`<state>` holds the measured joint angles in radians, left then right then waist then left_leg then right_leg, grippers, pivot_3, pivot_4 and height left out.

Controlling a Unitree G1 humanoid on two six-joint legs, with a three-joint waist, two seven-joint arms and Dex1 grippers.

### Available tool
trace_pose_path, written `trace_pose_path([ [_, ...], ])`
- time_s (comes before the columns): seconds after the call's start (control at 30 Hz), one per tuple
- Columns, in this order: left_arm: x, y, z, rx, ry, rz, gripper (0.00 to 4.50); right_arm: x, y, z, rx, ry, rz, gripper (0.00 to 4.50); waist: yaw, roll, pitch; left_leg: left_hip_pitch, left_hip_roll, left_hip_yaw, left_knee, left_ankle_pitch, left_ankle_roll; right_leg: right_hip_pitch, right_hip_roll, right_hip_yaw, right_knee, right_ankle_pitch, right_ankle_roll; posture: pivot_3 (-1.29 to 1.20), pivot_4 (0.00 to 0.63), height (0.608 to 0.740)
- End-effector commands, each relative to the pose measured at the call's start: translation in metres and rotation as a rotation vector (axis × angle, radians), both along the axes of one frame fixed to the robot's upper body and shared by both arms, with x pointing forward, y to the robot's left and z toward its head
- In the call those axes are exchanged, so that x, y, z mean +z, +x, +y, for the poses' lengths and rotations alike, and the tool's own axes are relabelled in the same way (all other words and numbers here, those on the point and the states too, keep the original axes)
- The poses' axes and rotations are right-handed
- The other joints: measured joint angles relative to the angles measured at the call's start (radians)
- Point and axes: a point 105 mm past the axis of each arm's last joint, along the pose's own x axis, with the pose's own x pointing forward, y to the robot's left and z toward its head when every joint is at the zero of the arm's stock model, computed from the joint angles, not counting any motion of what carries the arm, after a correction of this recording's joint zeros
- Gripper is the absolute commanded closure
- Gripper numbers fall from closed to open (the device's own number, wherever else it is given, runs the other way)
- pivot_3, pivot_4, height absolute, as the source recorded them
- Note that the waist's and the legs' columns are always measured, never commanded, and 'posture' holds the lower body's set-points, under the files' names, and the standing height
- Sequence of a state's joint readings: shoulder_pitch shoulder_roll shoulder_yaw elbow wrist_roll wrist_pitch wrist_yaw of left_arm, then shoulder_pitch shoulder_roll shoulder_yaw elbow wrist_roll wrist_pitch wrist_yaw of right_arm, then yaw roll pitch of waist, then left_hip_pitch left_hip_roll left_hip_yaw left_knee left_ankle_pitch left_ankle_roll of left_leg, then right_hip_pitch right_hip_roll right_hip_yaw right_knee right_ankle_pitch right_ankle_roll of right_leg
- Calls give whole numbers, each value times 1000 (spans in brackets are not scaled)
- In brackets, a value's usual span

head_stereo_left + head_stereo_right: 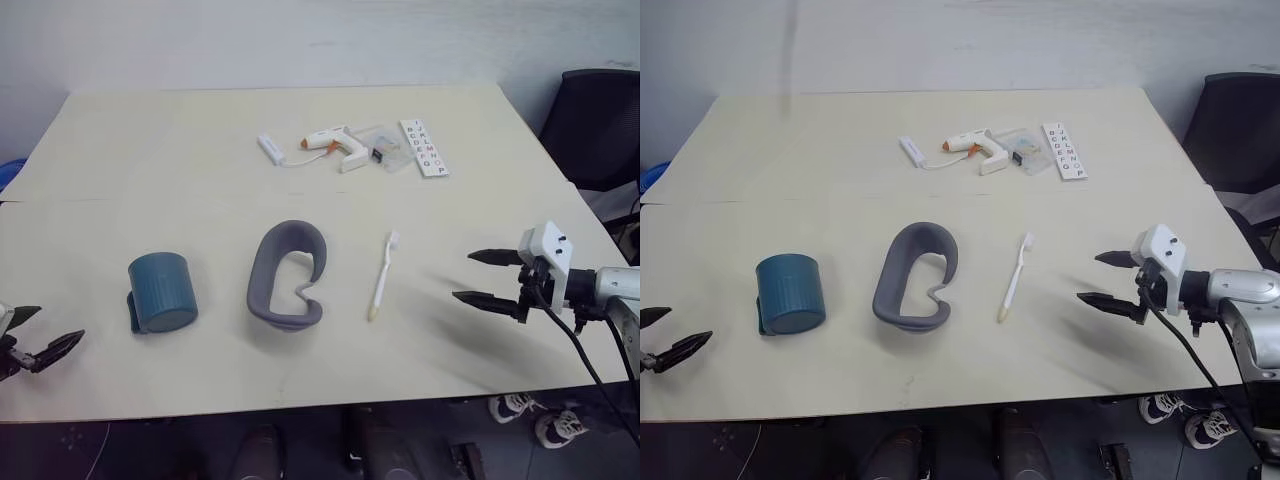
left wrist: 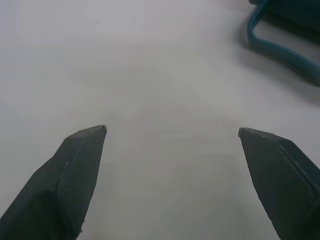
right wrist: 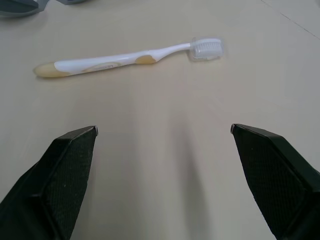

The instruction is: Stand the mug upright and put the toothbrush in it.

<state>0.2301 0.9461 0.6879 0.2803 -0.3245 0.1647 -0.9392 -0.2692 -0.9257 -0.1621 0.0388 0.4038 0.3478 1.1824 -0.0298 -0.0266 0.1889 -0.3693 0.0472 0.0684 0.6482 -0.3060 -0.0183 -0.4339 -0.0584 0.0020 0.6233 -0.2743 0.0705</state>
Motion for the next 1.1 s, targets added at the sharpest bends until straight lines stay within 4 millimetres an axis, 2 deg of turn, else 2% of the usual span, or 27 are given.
trace_pose_path([
  [0.03, 11, -2, -3, -31, 11, -8, 0, 10, -1, 4, 20, 3, -45, 31, 0, 0, 0, 0, 0, 0, 0, 0, 0, 0, 0, 0, 0, 0, 0, 0, 150, 740],
  [0.37, 18, 1, -13, -9, -40, -17, 0, 7, -5, 5, 19, -12, -31, 31, 1, 0, 0, 0, 0, 0, 0, 0, 0, 0, 0, 0, 0, 0, 0, 0, 150, 740],
  [0.63, 27, 8, -36, -84, -82, -17, 0, 13, -18, 18, 71, -20, -26, 31, 0, 0, 0, 0, 0, 0, 1, 0, 0, 0, 0, 0, 0, 0, 0, 0, 150, 740],
  [0.67, 35, 11, -43, -116, -93, -29, 0, 17, -21, 23, 92, -29, -43, 31, 1, 0, 0, 0, 0, 0, 0, 0, 0, 0, 0, 1, 1, 0, 0, 0, 150, 740],
  [0.77, 79, 22, -85, -320, -121, -67, 0, 34, -34, 59, 231, -47, -124, 31, 1, 0, 0, -1, 0, -1, 1, 0, 0, 0, 1, 0, 1, 0, 0, 0, 150, 740],
  [0.87, 104, 18, -131, -560, -103, -31, 0, 40, -55, 91, 403, -25, -130, 31, 3, -2, 0, -1, 0, -2, 3, 0, 0, 1, 1, 0, 2, 0, 0, 0, 150, 740],
  [0.97, 112, 6, -161, -768, -48, 52, 0, 41, -65, 114, 512, -1, -122, 31, 1, -2, 0, 0, -1, -1, 2, -1, 0, 2, 1, 0, -1, 0, 0, 0, 150, 740],
  [1.1, 107, -6, -172, -911, 25, 173, 0, 33, -67, 142, 618, 50, -104, 31, -7, -2, 0, 0, -1, 4, 2, -2, -1, -2, 7, 0, 0, 0, 0, 0, 150, 740],
])
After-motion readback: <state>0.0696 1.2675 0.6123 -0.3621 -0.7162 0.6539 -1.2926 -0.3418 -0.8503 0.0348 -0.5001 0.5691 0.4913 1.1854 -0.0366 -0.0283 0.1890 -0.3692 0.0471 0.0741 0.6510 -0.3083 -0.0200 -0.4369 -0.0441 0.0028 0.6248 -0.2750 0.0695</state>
